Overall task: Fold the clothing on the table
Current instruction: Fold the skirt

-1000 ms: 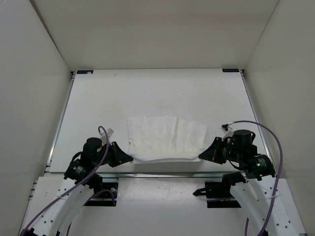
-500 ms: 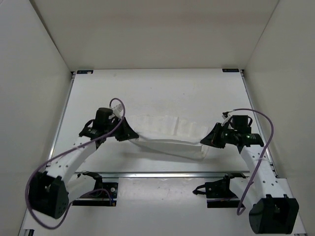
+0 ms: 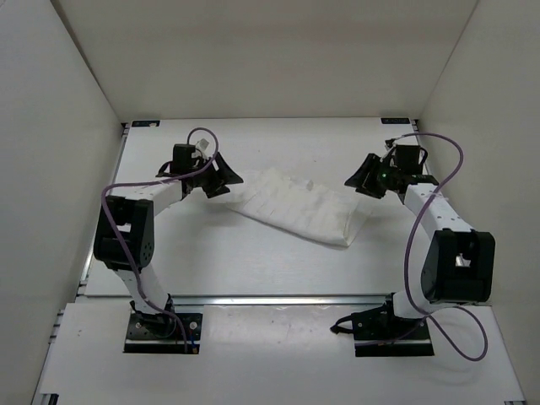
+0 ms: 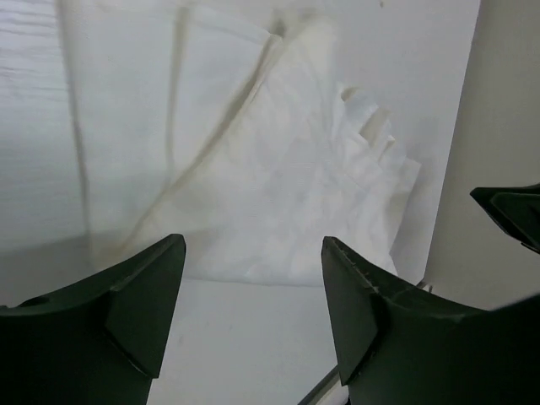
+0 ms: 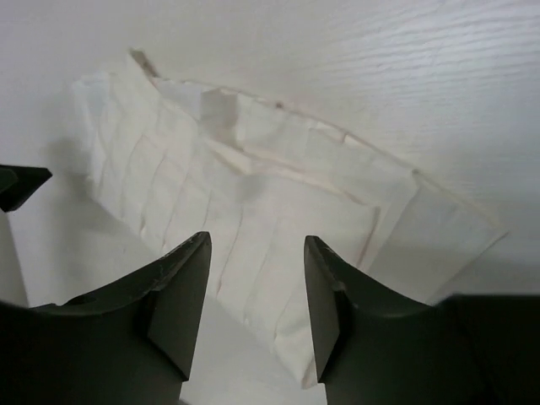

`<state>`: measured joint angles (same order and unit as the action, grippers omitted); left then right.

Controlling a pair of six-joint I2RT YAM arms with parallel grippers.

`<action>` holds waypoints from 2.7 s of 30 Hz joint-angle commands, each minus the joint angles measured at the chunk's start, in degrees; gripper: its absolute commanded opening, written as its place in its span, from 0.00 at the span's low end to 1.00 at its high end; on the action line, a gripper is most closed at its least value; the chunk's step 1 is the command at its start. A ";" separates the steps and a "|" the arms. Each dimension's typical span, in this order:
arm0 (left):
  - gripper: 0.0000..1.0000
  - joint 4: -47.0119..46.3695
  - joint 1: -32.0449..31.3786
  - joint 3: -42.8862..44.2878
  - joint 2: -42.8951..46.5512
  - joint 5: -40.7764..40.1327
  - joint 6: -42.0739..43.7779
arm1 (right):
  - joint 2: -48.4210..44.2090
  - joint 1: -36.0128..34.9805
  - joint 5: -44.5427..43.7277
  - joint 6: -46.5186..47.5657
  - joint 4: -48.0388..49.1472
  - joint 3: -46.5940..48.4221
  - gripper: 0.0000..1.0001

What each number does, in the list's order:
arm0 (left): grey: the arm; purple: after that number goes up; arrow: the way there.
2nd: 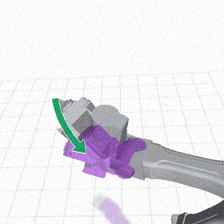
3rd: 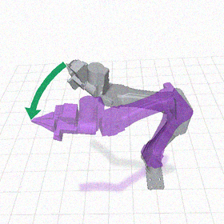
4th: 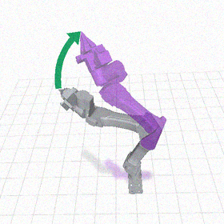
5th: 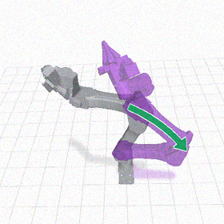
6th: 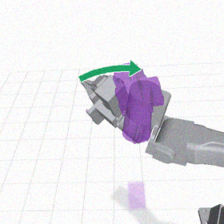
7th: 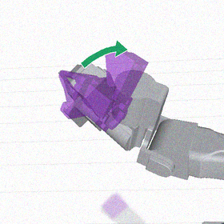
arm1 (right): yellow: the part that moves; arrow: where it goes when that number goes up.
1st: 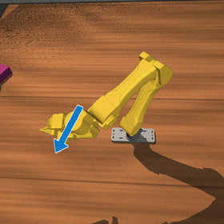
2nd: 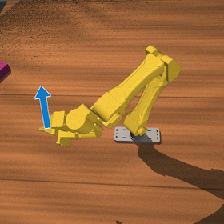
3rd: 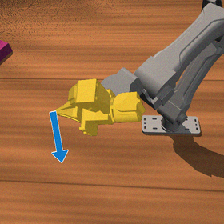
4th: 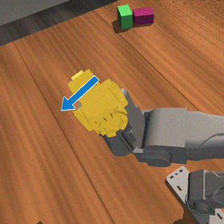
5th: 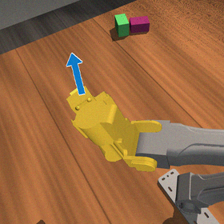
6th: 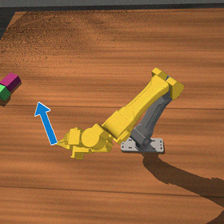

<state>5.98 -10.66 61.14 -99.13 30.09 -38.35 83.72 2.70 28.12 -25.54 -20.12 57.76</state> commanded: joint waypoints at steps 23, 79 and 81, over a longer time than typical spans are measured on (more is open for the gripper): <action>0.77 3.08 -5.16 -2.00 -5.09 -12.77 6.71 | -27.65 0.11 -6.68 -8.38 3.42 -28.84 0.56; 0.00 -23.30 -16.33 -40.49 14.49 -16.90 -6.21 | -10.87 -25.52 -7.55 0.93 10.71 -6.19 0.00; 0.00 -23.73 -16.42 -40.75 14.76 -17.25 -6.47 | -7.19 -29.06 -8.26 1.11 11.68 -3.97 0.00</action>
<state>-20.23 -26.72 22.11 -84.33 15.38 -45.19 73.54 -22.28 20.60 -26.94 -9.76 50.48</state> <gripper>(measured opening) 0.025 0.009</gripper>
